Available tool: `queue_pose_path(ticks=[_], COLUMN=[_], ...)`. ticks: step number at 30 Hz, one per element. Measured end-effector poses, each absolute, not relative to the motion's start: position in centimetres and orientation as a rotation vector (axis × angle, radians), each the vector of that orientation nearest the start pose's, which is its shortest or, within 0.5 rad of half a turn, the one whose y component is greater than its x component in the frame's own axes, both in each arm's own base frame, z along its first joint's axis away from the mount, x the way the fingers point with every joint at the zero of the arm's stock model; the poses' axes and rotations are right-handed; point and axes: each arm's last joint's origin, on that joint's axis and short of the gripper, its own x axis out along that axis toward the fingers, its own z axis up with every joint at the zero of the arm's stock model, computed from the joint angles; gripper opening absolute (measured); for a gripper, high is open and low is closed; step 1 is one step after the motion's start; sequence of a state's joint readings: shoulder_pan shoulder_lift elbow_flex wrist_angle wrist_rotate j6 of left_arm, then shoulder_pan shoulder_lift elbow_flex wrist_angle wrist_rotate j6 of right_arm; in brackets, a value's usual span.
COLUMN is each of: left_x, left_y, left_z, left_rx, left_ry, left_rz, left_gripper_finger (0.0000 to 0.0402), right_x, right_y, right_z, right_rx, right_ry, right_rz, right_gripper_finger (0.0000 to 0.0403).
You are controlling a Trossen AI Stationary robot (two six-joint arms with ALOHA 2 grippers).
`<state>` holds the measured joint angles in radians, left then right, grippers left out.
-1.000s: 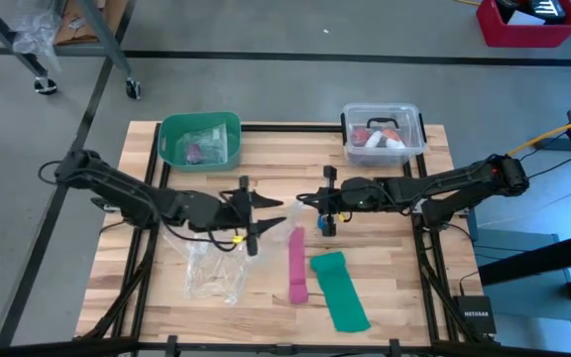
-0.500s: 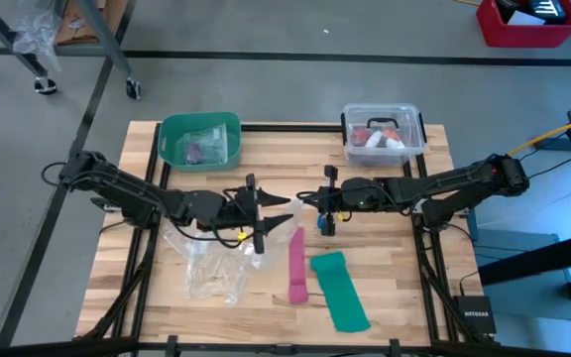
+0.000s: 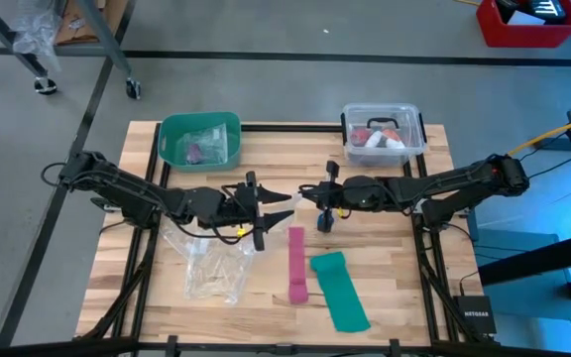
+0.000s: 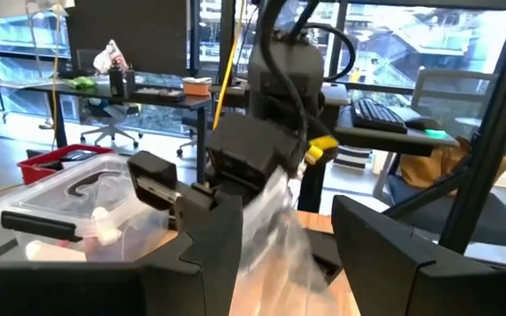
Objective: Roll bandage
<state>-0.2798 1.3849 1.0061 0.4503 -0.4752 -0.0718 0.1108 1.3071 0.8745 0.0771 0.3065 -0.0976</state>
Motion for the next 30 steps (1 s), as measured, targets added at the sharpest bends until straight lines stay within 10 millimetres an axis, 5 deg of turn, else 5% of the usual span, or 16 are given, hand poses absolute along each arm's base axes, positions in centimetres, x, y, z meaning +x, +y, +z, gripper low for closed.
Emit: queue_pose_path(ticks=[15,26,30], left_x=[30.9,31.0,30.9], left_y=[-5.9,-5.4,-5.7], left_z=[33.5,33.5,33.4], left_rx=[-0.097,-0.067,-0.040], left_ry=[-0.078,-0.071,-0.066], left_rz=[0.241,0.260,0.252], left_gripper_finger=[0.0161,0.0017,0.0007], right_x=[28.8,28.9,28.9], right_y=[2.3,2.4,2.4], right_z=[28.0,28.0,28.0], right_rx=[-0.164,-0.167,-0.175], right_ry=[0.324,0.325,0.325], right_rz=[-0.176,-0.155,-0.154], right_gripper_finger=[0.0001,0.0001,0.0014])
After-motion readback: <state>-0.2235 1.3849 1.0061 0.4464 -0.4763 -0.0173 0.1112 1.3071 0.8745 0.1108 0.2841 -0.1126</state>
